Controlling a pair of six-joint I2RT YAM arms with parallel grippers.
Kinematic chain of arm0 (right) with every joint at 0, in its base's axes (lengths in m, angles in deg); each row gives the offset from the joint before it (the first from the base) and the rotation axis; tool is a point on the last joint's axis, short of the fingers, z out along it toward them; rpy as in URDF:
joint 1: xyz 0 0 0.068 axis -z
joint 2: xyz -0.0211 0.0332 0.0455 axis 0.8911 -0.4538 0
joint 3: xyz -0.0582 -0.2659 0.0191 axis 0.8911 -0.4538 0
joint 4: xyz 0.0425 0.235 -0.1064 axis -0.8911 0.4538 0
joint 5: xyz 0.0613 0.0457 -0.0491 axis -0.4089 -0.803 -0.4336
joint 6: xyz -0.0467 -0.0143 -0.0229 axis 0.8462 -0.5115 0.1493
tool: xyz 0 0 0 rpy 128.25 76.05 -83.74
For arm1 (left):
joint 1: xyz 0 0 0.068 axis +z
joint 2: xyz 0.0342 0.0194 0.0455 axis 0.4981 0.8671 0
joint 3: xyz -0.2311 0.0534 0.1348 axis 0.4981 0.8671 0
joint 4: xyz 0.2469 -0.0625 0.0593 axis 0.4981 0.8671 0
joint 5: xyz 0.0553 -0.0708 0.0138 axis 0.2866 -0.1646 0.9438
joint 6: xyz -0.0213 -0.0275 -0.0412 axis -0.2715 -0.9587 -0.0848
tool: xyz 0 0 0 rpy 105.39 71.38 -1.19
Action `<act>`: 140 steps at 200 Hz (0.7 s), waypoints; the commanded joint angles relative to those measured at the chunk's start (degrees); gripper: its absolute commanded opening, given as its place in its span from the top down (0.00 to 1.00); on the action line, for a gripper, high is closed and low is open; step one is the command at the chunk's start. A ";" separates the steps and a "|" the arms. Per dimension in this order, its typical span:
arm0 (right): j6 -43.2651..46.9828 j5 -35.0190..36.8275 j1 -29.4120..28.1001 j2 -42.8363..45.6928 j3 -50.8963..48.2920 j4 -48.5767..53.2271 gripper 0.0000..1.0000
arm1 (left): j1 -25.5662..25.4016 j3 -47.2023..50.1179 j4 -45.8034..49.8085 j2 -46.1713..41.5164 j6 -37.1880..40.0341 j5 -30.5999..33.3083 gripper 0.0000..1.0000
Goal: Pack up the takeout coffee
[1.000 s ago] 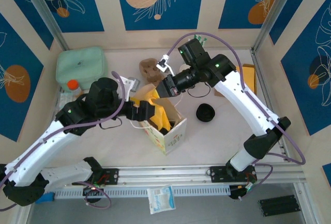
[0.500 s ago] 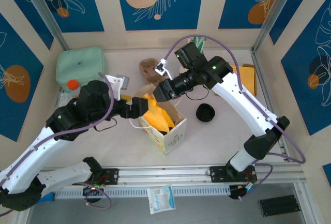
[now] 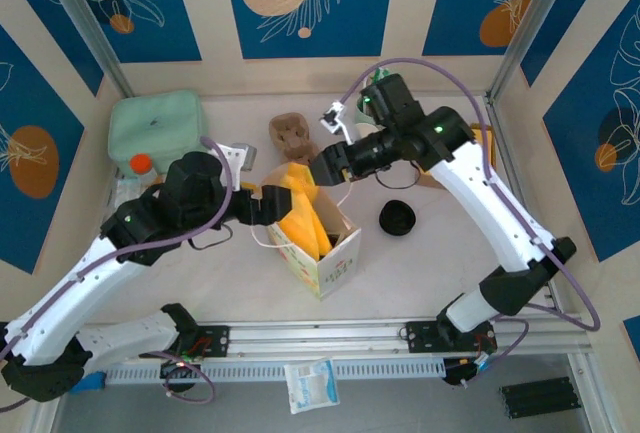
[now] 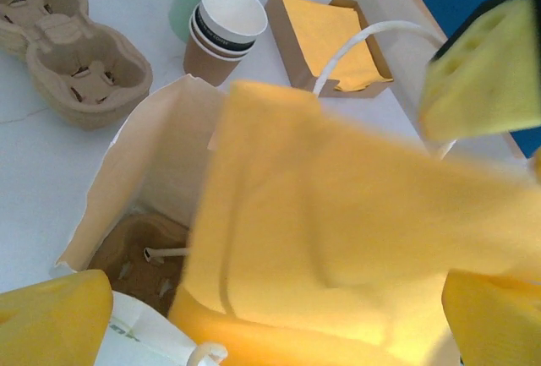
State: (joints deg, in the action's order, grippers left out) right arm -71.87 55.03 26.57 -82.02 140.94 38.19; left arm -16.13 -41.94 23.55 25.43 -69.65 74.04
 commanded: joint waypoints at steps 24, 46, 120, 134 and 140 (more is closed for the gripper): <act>-1.54 -0.76 1.73 4.24 -0.38 -0.94 0.43 | -0.32 -1.87 0.32 0.99 0.73 0.75 0.01; -1.82 -0.85 1.65 5.03 -1.24 -1.50 0.43 | -0.31 -2.29 0.06 1.50 0.70 0.49 0.01; -4.24 0.55 0.76 9.20 -6.74 -4.90 0.40 | -0.15 -6.57 0.65 4.02 2.84 3.26 0.01; -4.62 1.70 0.85 10.34 -7.76 -5.38 0.36 | 0.09 -7.64 1.39 4.57 3.65 5.45 0.01; -4.77 2.21 0.85 10.87 -8.24 -5.64 0.35 | 0.39 -8.15 1.84 4.83 4.09 6.42 0.01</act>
State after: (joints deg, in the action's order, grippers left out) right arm -75.63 55.71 27.72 -74.24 134.20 34.16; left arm -16.13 -47.08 23.77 29.46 -68.03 76.14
